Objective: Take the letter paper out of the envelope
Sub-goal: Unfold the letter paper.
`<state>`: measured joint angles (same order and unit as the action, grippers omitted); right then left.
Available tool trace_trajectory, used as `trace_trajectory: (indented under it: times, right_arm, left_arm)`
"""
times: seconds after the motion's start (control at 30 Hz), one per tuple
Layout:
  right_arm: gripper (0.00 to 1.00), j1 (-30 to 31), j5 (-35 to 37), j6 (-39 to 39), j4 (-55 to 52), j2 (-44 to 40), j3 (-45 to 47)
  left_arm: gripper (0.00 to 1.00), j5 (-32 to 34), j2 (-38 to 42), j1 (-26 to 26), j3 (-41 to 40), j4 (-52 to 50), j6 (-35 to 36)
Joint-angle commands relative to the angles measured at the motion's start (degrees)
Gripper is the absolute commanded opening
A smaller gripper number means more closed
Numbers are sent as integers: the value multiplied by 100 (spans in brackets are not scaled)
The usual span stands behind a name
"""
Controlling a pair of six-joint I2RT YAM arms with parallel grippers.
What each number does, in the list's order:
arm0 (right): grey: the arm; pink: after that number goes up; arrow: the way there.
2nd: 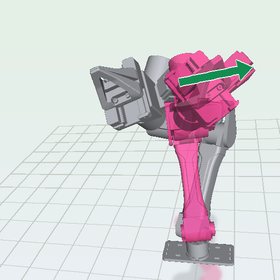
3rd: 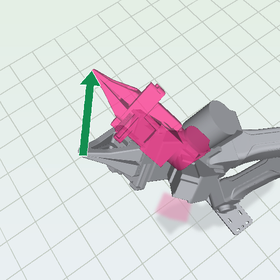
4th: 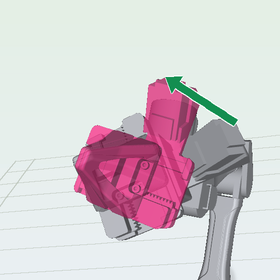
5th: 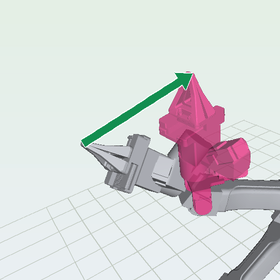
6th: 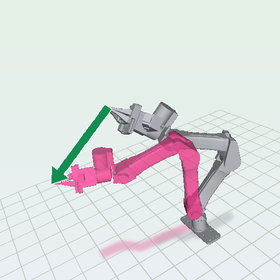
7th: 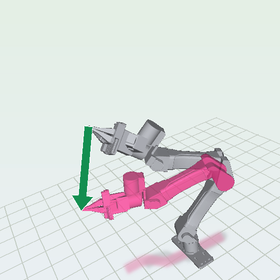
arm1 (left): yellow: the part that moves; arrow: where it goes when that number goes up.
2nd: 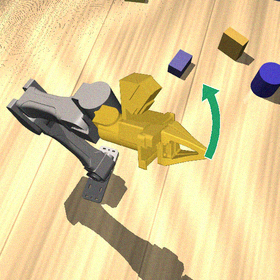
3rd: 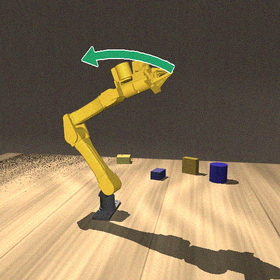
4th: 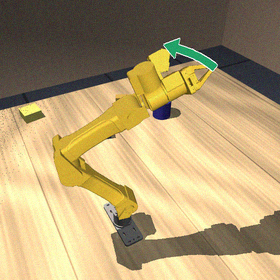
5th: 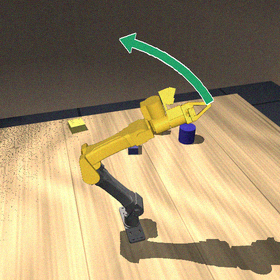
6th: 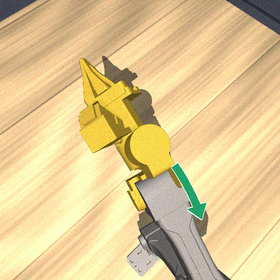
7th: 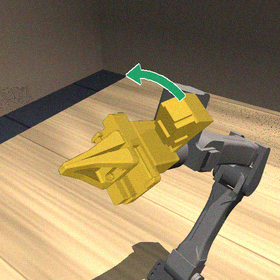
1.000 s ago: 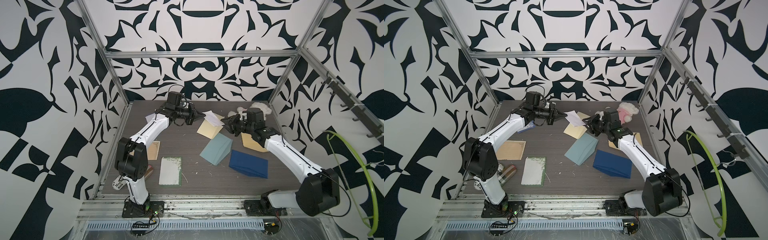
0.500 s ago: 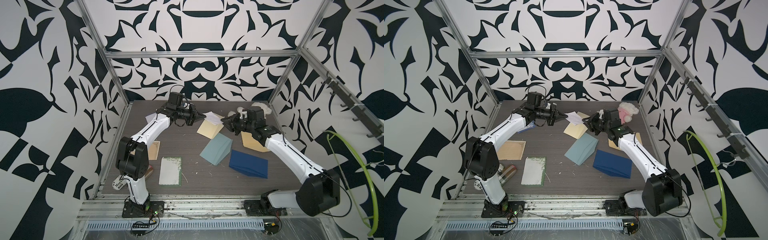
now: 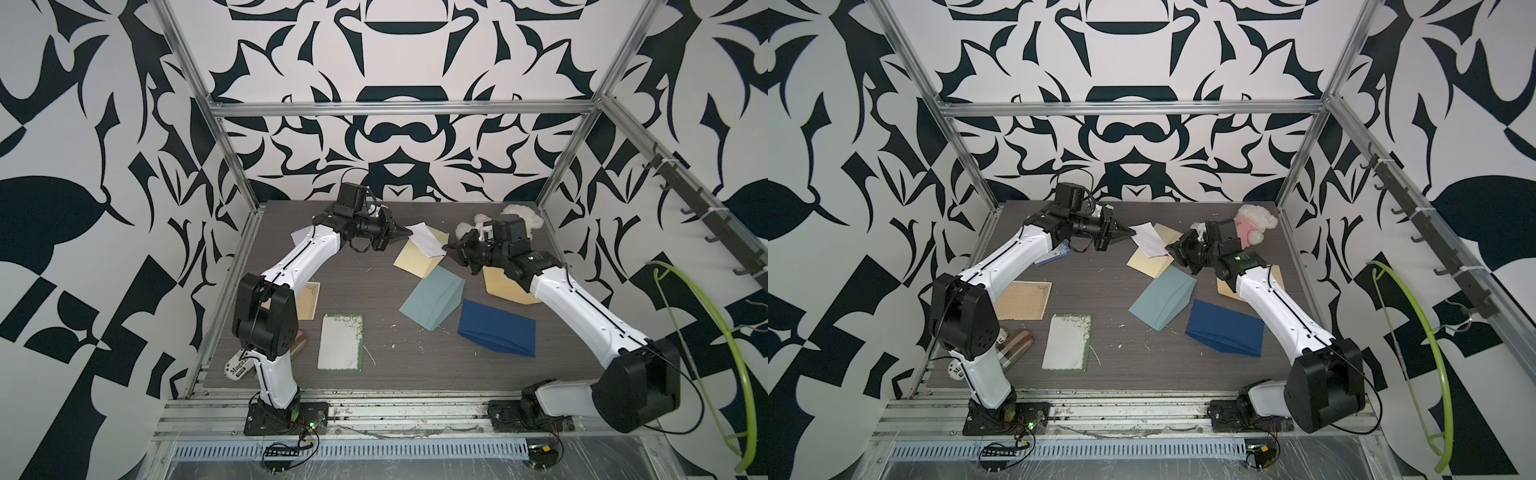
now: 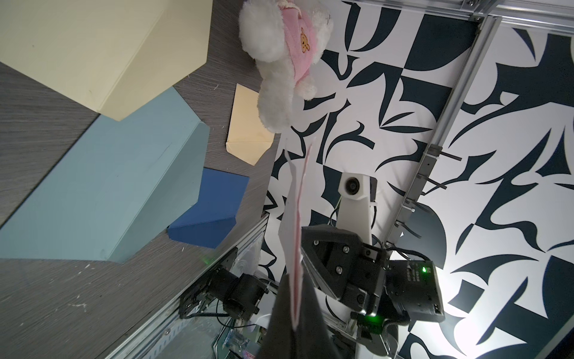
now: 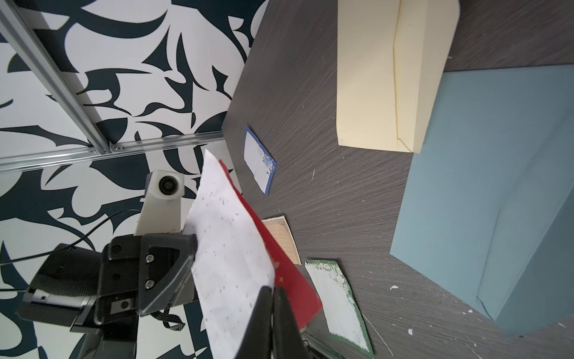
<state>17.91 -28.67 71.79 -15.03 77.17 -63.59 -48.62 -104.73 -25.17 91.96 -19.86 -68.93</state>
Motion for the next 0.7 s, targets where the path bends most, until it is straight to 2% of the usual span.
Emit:
trace_trajectory:
  times: [0.0, 0.33, 0.5, 0.67]
  right_arm:
    - [6, 63, 76, 10, 202, -237, -181]
    - [12, 169, 89, 418, 724, -239, -29]
    - [19, 176, 44, 368, 669, -220, 29]
    - [20, 180, 36, 353, 647, -228, 150]
  left_arm:
    - [0, 31, -95, -48, 164, -192, 137]
    - [0, 20, -97, -100, 85, 16, -9]
    - [0, 19, -72, -102, 67, 69, -66]
    - [0, 20, -59, -102, 85, 102, -93]
